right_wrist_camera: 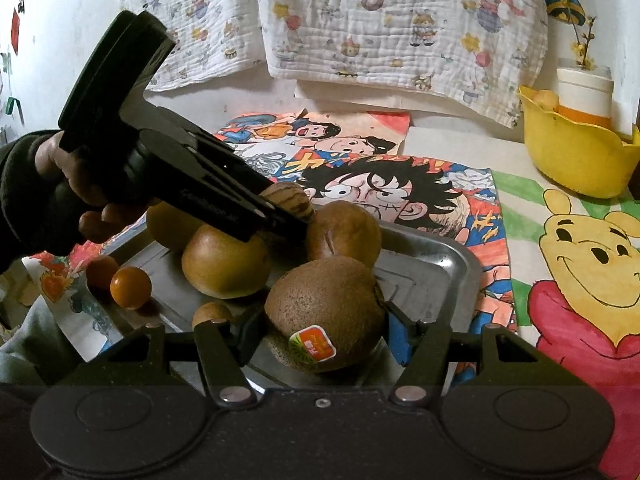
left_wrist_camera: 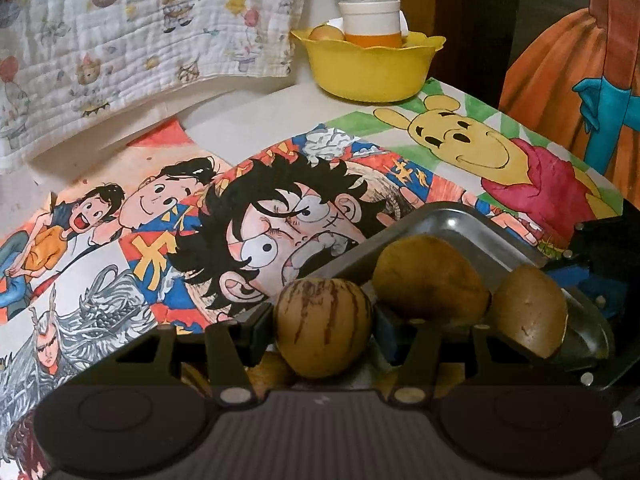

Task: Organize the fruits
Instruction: 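Lower the striped fruit onto the tray with the left tool while the right tool lowers the kiwi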

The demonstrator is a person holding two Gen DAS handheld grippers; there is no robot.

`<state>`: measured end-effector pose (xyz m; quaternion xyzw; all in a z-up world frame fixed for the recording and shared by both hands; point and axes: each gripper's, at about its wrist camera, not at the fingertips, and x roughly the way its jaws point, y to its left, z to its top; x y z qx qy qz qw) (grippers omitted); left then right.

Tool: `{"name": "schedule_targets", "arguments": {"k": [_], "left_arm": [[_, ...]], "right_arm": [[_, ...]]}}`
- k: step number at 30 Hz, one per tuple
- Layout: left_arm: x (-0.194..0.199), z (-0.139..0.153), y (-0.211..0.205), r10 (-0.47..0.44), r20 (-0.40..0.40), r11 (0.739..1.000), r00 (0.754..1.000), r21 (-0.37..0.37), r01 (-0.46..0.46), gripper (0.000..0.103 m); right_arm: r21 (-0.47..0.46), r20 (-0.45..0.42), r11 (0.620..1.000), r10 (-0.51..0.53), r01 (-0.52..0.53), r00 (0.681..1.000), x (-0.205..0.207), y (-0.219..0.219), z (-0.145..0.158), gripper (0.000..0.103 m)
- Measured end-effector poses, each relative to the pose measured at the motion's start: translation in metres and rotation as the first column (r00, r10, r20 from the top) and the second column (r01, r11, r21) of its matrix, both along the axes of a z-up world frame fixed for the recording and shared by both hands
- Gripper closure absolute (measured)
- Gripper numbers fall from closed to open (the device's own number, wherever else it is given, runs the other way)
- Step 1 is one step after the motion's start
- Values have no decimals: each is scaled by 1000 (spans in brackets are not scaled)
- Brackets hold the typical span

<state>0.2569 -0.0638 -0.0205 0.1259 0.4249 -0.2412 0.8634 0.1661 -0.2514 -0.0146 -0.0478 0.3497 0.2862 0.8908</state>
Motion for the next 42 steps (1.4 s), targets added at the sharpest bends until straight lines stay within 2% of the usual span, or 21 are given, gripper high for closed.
{"name": "schedule_targets", "arguments": {"k": [22, 35, 42], "left_arm": [[-3, 1, -1, 0, 5, 1000, 1000, 6, 0, 44], [-8, 3, -1, 11, 28, 1000, 1000, 20, -11, 28], [-13, 4, 0, 19, 43, 999, 999, 27, -20, 21]], "right_arm": [[17, -3, 999, -29, 29, 1000, 1, -2, -1, 38], [56, -6, 995, -78, 79, 997, -2, -3, -4, 36], [75, 3, 993, -94, 94, 996, -4, -4, -5, 28]]}}
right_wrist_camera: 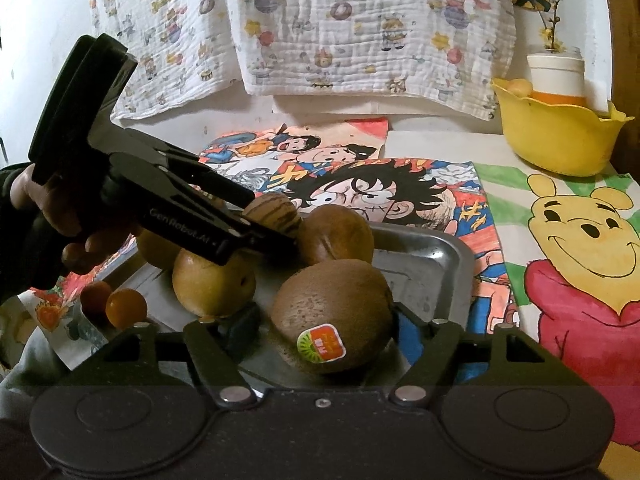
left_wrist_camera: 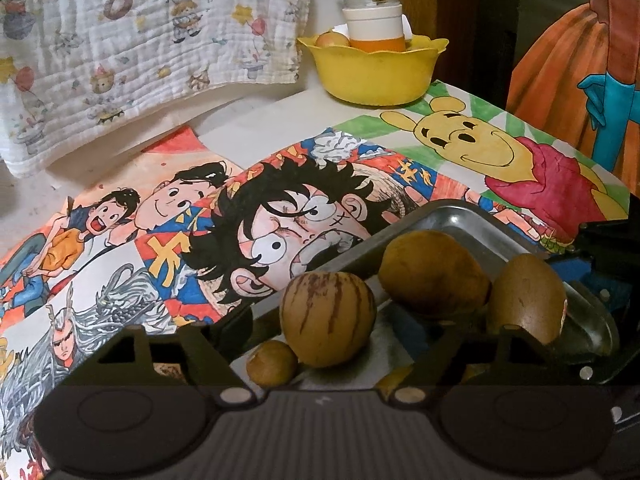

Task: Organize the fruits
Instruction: 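Lower the striped fruit onto the tray with the left tool while the right tool lowers the kiwi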

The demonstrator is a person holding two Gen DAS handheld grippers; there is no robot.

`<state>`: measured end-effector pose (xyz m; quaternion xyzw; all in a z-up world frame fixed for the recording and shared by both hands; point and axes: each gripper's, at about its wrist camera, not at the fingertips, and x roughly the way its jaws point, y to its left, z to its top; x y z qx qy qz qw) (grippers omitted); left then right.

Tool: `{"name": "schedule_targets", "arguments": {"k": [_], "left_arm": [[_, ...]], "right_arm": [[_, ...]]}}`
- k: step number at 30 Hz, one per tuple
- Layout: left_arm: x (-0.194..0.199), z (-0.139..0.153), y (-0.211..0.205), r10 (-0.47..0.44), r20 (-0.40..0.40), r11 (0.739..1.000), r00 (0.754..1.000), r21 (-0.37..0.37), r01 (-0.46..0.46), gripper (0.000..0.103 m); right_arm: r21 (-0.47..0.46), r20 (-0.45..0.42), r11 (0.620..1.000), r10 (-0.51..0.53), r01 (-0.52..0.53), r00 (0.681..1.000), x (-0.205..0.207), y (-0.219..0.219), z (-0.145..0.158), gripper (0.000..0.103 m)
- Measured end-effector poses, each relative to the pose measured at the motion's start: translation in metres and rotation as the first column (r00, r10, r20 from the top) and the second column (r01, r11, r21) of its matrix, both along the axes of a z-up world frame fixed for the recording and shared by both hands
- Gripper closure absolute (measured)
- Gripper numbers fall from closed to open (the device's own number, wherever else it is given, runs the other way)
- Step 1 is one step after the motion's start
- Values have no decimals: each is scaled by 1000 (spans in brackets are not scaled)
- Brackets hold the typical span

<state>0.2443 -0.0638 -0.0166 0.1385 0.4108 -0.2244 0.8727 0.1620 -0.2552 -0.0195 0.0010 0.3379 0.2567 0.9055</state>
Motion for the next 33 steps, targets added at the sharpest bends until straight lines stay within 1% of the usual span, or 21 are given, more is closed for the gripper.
{"name": "schedule_targets", "arguments": {"k": [4, 6, 10, 16, 21, 26, 32, 33], "left_arm": [[-2, 1, 0, 5, 8, 1000, 1000, 4, -5, 18], [-3, 2, 1, 6, 12, 1000, 1000, 2, -6, 16], [-6, 3, 2, 13, 24, 1000, 1000, 7, -13, 13], [-9, 4, 4, 23, 41, 1000, 999, 11, -23, 11], [-13, 6, 8, 38, 57, 999, 998, 2, -39, 6], [-17, 9, 14, 73, 74, 997, 995, -13, -72, 4], [-29, 15, 19, 127, 121, 992, 984, -33, -124, 2], [-32, 16, 20, 139, 124, 990, 982, -46, -134, 1]], "right_arm": [[22, 3, 1000, -12, 11, 1000, -1, 0, -1, 24], [35, 2, 999, -20, 19, 1000, -2, -1, -2, 22], [53, 3, 998, -39, 39, 999, -3, -2, -2, 21], [59, 26, 996, -62, 60, 998, -7, -3, -3, 17], [58, 40, 996, -75, 72, 996, -8, -4, -3, 15], [79, 51, 992, -106, 102, 993, -10, -7, -2, 11], [90, 74, 989, -127, 121, 989, -14, -6, 0, 7], [93, 77, 988, -130, 122, 989, -14, -6, 0, 6]]}}
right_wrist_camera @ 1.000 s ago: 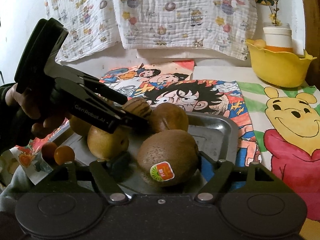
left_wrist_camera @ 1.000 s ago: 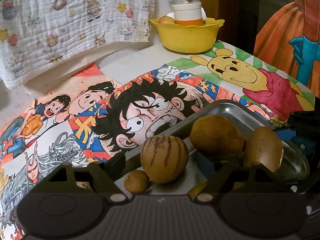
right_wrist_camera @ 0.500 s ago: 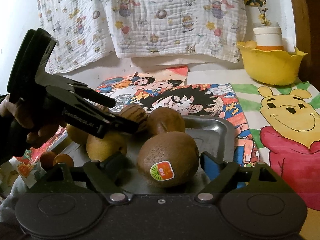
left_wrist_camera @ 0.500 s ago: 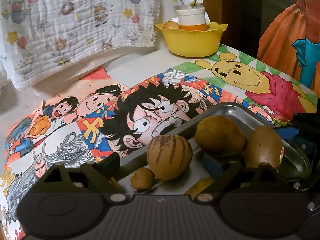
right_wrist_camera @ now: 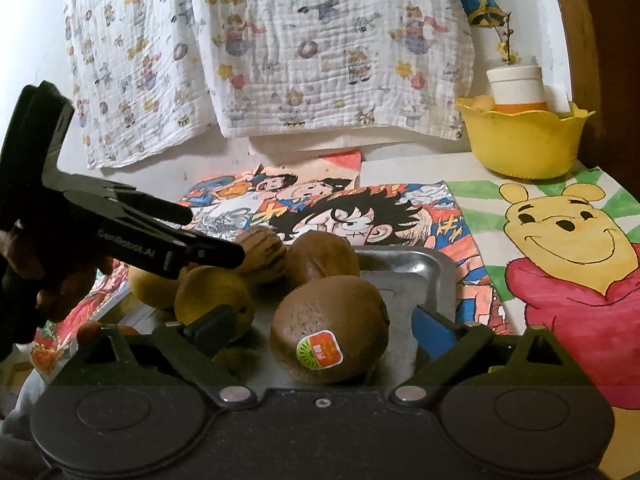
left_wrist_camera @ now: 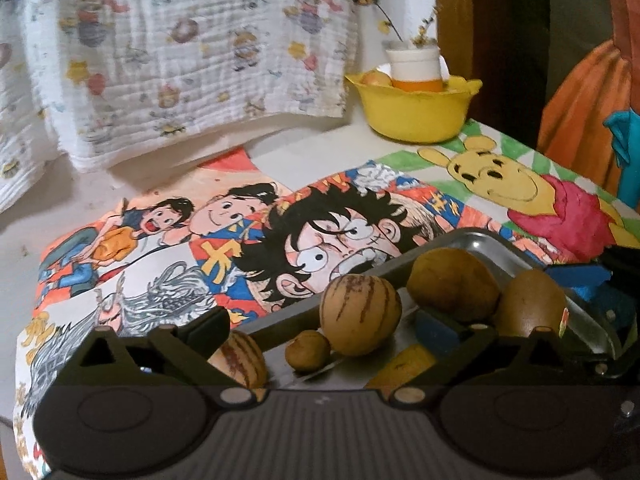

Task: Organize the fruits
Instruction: 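Lower the striped fruit onto the tray with the left tool while the right tool lowers the kiwi, then open both tools and lift them away from the tray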

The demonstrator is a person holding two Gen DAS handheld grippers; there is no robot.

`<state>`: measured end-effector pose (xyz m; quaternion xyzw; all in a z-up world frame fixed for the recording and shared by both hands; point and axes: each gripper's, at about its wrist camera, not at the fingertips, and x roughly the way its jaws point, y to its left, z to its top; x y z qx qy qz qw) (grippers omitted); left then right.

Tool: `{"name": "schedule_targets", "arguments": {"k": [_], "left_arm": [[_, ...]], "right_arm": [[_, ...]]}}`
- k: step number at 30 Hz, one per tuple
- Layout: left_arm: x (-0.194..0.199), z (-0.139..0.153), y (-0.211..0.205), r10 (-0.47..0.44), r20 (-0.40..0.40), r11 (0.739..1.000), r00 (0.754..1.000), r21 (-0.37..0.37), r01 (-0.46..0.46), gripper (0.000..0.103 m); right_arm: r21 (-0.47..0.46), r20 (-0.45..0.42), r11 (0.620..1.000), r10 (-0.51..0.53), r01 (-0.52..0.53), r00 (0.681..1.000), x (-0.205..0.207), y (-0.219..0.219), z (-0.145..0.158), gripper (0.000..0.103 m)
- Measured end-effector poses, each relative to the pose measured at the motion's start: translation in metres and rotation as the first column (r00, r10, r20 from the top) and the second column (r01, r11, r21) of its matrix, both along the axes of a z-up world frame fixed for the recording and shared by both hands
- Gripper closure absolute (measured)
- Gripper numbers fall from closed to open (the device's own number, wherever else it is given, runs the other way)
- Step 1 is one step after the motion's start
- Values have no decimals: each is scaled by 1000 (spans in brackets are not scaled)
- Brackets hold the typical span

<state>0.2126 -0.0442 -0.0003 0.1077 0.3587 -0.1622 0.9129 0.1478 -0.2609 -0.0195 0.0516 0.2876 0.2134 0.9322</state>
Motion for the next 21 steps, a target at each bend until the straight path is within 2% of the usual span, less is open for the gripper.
{"name": "schedule_targets", "arguments": {"k": [4, 9, 14, 21], "left_arm": [[-7, 5, 5, 43, 17, 998, 999, -45, -42, 1], [-20, 10, 6, 82, 62, 996, 995, -39, -80, 1], [-33, 15, 11, 153, 95, 986, 984, -73, -147, 1], [-49, 18, 23, 234, 122, 969, 964, -113, -221, 1]], "right_arm": [[6, 11, 1000, -4, 4, 1000, -2, 0, 2, 4], [10, 23, 1000, -15, 15, 1000, -4, -1, 4, 1], [35, 21, 999, -24, 23, 999, -6, 0, 7, 1], [9, 47, 1000, -23, 22, 999, -10, 6, 11, 1]]}}
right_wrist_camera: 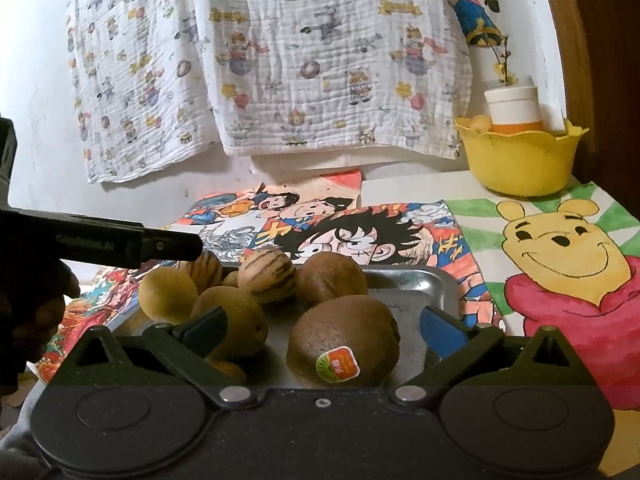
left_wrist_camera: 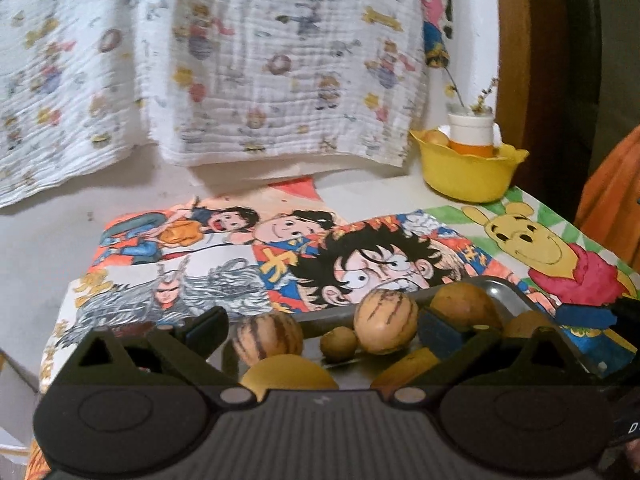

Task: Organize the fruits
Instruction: 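Open both tools and lift them away from the tray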

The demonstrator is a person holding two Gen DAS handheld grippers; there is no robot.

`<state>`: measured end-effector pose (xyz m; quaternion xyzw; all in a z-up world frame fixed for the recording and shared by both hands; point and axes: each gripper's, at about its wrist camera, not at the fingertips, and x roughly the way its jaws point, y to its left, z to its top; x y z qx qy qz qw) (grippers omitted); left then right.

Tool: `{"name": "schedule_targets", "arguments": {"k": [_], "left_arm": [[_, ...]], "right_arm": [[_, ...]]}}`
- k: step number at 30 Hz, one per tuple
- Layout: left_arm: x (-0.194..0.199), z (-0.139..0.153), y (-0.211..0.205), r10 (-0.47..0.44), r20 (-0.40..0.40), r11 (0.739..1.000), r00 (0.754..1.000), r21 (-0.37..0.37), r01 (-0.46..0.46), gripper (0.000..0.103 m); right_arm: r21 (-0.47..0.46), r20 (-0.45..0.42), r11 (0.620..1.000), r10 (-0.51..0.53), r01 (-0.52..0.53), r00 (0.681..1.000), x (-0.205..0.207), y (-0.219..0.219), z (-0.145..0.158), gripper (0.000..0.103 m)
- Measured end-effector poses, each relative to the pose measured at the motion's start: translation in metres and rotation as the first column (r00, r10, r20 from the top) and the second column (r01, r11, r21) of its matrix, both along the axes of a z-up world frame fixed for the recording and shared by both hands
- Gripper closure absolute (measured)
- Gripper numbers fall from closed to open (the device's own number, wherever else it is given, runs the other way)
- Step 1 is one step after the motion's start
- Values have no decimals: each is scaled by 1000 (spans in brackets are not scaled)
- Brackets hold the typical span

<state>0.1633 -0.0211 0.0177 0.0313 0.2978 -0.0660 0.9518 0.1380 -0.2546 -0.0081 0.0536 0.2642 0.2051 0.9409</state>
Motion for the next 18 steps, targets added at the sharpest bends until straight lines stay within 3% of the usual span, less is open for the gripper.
{"name": "schedule_targets", "arguments": {"k": [8, 18], "left_arm": [[-27, 4, 15, 63, 47, 998, 997, -26, -62, 1], [-57, 1, 32, 94, 35, 992, 995, -92, -91, 0]], "right_arm": [[16, 6, 1000, -25, 25, 1000, -7, 0, 5, 1], [6, 14, 1000, -28, 28, 999, -17, 2, 14, 1]]}}
